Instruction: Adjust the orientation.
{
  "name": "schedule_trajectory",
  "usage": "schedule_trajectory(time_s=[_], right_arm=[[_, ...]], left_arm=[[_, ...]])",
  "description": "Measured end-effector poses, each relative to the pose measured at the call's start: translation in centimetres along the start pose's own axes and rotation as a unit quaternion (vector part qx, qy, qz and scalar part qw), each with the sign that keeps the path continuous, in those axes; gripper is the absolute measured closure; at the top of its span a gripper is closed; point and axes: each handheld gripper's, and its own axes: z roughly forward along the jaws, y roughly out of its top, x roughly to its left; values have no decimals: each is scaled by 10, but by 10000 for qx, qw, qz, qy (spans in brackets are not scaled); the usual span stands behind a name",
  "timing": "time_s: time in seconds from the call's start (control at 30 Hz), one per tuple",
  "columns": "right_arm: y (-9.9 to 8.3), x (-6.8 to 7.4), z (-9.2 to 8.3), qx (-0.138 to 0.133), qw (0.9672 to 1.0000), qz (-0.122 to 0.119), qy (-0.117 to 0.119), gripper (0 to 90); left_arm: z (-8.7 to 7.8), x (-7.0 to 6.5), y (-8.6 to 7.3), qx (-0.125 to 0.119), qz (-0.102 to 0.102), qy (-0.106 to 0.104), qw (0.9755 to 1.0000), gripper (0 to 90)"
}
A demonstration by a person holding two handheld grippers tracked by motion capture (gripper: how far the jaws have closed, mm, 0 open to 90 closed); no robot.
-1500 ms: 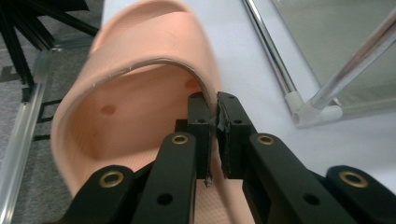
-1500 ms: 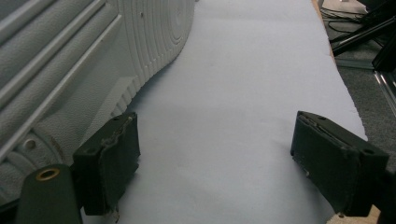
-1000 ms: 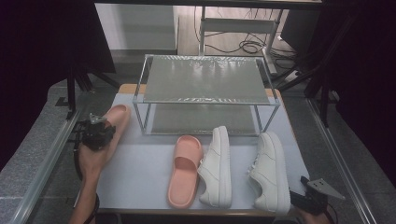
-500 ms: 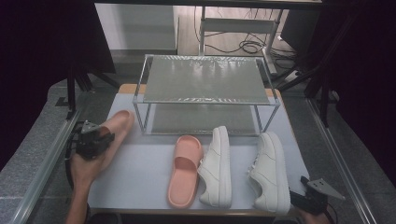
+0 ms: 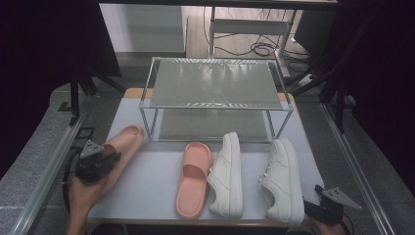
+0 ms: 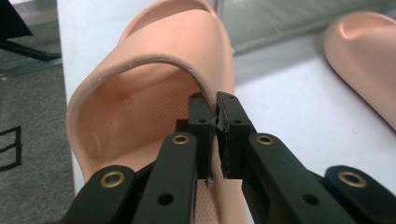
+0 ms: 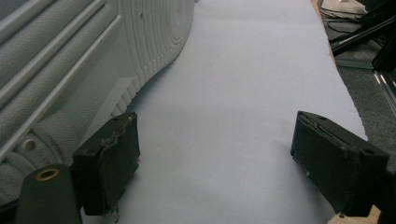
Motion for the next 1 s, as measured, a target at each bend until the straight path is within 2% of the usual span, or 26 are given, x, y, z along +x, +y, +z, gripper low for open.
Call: schedule_trajectory(time_s=[0.2, 0.53, 0.73, 1.0], right_arm=[[0, 0, 0, 7, 10000, -2, 0, 155], [0, 0, 0, -3, 10000, 4, -2, 155], [0, 0, 0, -10, 10000, 7, -1, 154], [0, 0, 0, -14, 10000, 5, -2, 154]], left_arm=[[-14, -16, -5, 41, 181, 0, 9998, 850], [-23, -43, -8, -8, 342, -271, 9990, 850], [-15, -57, 1, -61, 501, -385, 9980, 849], [5, -70, 11, -120, 464, -423, 9980, 849]])
